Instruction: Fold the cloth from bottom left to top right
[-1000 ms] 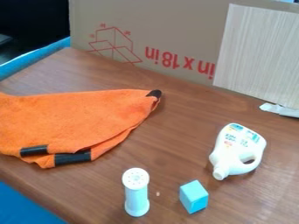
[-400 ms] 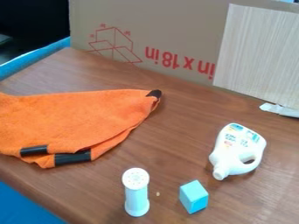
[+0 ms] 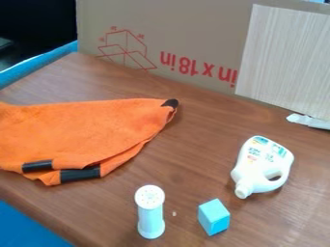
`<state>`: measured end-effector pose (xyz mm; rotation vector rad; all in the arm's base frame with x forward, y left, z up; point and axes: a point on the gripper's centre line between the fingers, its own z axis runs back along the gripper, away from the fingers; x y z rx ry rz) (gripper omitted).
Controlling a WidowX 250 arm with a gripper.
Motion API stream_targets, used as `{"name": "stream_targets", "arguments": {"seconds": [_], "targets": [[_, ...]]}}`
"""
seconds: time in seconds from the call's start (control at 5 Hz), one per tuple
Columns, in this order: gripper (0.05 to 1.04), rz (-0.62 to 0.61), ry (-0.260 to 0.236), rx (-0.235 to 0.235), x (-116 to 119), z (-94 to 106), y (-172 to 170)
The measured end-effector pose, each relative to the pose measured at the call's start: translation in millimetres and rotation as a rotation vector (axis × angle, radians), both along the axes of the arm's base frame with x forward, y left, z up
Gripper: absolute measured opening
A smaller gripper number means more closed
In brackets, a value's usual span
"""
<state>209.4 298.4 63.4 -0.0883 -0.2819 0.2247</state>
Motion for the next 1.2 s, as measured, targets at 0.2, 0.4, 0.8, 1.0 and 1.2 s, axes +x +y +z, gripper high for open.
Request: {"name": "stream_targets", "arguments": {"seconds": [0.2, 0.4, 0.8, 1.0, 1.2], "targets": [[0.605, 0.002, 0.007, 0.002, -1, -6.7, -3], [0.297, -0.006, 0.01, 0.0, -1, -7.9, -5], [0.069, -0.035, -0.036, -0.065, -2, 25.7, -17], [0.064, 0.003, -0.052, -0.082, -2, 67.2, -15], [0.063, 0.043, -0.002, -0.145, 12, 87.3, -34]]}}
